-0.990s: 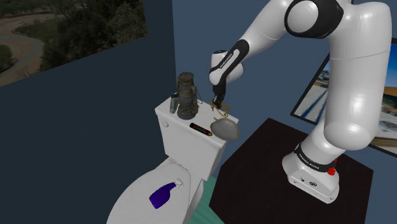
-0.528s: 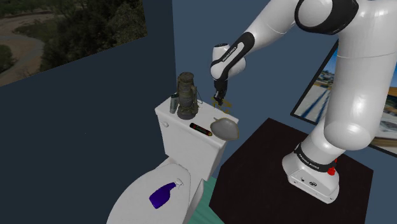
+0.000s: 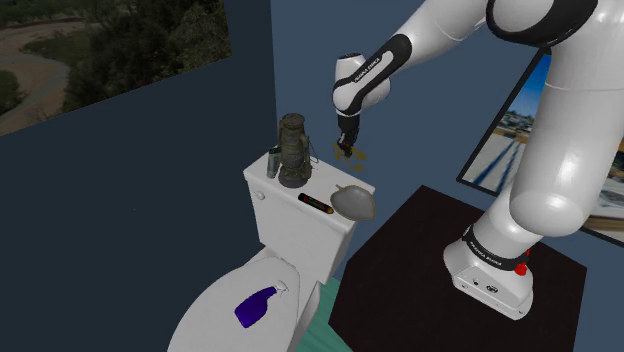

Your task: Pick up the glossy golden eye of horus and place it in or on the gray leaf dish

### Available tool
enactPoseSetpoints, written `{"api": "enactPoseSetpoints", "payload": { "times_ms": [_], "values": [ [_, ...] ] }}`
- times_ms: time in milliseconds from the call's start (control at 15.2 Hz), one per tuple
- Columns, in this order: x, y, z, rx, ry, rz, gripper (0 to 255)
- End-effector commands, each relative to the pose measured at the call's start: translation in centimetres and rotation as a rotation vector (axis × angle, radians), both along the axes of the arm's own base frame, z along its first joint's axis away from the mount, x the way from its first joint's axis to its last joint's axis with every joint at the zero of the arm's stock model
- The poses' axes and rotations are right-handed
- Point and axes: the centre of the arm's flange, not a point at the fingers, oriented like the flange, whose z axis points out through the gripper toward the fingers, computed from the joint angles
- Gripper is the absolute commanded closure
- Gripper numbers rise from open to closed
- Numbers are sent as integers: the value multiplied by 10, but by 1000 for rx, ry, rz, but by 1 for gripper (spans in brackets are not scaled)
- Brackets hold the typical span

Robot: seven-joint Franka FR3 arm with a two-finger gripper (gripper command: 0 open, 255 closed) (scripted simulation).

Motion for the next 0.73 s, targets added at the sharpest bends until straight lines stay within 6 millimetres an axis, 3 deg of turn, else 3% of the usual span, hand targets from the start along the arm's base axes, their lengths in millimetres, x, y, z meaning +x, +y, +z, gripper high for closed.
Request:
{"api": "enactPoseSetpoints", "payload": {
  "times_ms": [0, 198, 660],
  "values": [
    [6, -3, 16, -2, -19, -1, 255],
    [5, -3, 27, -2, -19, -1, 255],
    [-69, 51, 39, -2, -19, -1, 255]
  ]
}}
